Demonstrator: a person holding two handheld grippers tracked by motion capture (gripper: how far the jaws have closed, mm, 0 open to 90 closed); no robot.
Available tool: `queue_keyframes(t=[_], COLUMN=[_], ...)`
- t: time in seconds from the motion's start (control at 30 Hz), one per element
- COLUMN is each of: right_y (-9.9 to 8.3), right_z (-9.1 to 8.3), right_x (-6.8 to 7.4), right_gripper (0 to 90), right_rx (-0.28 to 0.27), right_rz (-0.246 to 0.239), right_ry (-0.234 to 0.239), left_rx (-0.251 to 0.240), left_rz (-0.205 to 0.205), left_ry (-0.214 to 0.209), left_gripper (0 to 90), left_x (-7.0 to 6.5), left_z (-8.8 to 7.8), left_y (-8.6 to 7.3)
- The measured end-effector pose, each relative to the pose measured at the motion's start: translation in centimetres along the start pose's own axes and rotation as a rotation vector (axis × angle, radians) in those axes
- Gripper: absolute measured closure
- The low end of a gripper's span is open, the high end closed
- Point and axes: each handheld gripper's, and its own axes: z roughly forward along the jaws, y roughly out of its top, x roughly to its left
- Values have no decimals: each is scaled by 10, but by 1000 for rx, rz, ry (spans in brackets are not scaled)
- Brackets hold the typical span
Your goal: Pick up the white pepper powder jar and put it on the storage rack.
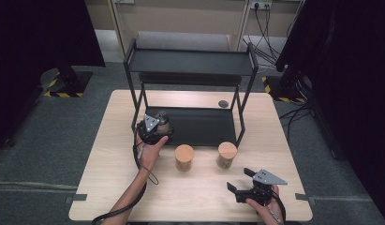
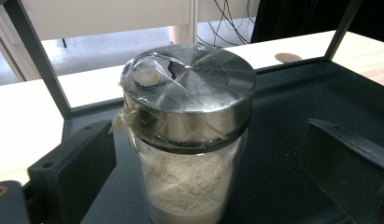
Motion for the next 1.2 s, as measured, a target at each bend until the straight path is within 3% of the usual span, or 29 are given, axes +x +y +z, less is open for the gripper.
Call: queue_keyframes(t=[1.2], right_y=[0], right_z=[0], right_x=[0], right_gripper=[45], right_rx=[-1], right_rz=[1], right_ry=[0], left_rx=[-53], left_rz=[16], left_ry=[-73], left_gripper=[48], left_x=[-4], left_z=[-36], left_y=[-11])
